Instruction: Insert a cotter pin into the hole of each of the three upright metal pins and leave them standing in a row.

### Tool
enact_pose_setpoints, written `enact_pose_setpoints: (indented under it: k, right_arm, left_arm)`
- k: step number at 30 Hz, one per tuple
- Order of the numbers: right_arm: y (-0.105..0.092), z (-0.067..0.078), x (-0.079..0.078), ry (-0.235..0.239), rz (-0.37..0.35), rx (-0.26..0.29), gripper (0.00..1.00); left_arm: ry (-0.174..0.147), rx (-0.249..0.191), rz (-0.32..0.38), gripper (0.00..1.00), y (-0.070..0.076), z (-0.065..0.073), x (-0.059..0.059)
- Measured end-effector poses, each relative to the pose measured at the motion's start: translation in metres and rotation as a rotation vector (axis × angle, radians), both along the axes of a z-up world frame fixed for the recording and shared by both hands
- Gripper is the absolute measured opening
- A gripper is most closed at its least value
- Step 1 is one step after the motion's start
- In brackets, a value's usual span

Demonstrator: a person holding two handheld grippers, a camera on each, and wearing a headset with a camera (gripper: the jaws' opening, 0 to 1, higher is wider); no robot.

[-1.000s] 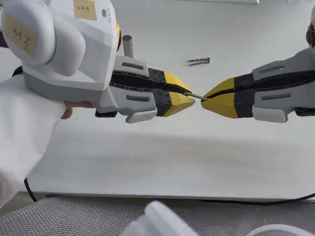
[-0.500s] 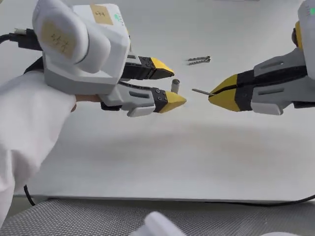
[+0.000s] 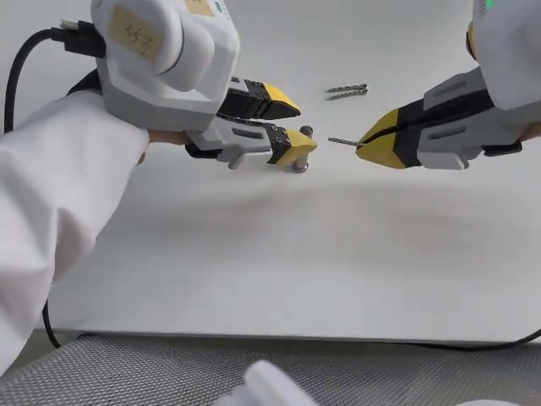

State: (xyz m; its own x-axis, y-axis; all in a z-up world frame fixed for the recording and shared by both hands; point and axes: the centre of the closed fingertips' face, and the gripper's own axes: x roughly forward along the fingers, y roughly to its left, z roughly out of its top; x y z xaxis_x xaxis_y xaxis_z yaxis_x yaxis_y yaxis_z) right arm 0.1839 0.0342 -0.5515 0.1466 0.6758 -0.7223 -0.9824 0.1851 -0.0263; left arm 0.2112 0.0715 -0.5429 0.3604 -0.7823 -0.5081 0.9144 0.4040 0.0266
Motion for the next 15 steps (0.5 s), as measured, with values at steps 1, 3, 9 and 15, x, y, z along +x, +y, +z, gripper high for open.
enact_pose_setpoints:
  k: [1,3,9,15]
  right_arm:
    - [0.0,-0.002,0.001,0.002,0.002,-0.004,0.0]
    - [0.0,-0.004,0.003,0.006,0.005,-0.011,0.0]
    - [0.003,-0.01,0.01,0.013,0.014,-0.02,0.0]
    - [0.007,-0.013,0.013,0.019,0.028,-0.02,0.0]
  left_arm:
    - [0.005,0.003,0.001,0.22,0.0,-0.002,0.001]
    - [0.015,0.004,-0.002,0.21,0.001,-0.005,0.003]
    - [0.035,0.008,-0.028,0.08,-0.001,-0.011,0.004]
    - [0.045,0.011,-0.044,0.07,-0.003,-0.012,-0.001]
